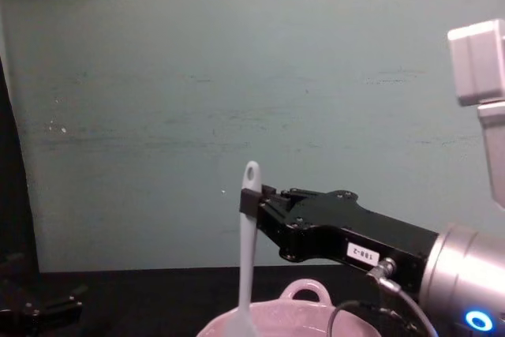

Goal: Use the one hand to pick up the spoon and stir the clear water in the bowl.

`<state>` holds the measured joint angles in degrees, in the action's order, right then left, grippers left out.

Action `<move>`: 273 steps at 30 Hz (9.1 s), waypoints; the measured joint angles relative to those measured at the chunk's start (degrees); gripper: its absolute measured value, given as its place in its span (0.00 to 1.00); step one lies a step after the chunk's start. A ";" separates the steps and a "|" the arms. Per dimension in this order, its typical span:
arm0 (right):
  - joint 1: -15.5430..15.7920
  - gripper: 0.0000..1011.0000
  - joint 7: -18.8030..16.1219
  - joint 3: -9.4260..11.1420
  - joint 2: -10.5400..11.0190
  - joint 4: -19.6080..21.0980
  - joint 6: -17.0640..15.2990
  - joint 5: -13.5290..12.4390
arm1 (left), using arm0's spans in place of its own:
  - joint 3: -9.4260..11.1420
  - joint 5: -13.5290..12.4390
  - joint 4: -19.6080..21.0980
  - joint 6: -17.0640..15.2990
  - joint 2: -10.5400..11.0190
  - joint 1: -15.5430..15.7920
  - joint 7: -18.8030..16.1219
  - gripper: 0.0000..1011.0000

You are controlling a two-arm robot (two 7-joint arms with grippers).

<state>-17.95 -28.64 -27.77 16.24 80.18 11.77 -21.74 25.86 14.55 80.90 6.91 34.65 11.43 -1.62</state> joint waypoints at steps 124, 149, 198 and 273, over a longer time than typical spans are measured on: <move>0.67 0.11 3.18 6.31 0.36 -1.92 3.28 7.91 | 0.00 0.00 0.00 0.00 0.00 0.00 0.00 1.00; 1.82 0.11 2.42 3.63 -2.11 -1.24 3.33 3.11 | 0.00 0.00 0.00 0.00 0.00 0.00 0.00 1.00; 4.35 0.11 4.16 21.24 8.43 11.55 -21.57 -24.54 | 0.00 0.00 0.00 0.00 0.00 0.00 0.00 1.00; -0.58 0.36 2.70 12.52 10.38 -5.43 -18.19 -30.62 | 0.00 0.00 0.00 0.00 0.00 0.00 0.00 1.00</move>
<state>-18.52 -25.94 -15.25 26.62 74.75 -6.42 -52.36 25.86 14.55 80.90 6.90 34.65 11.43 -1.62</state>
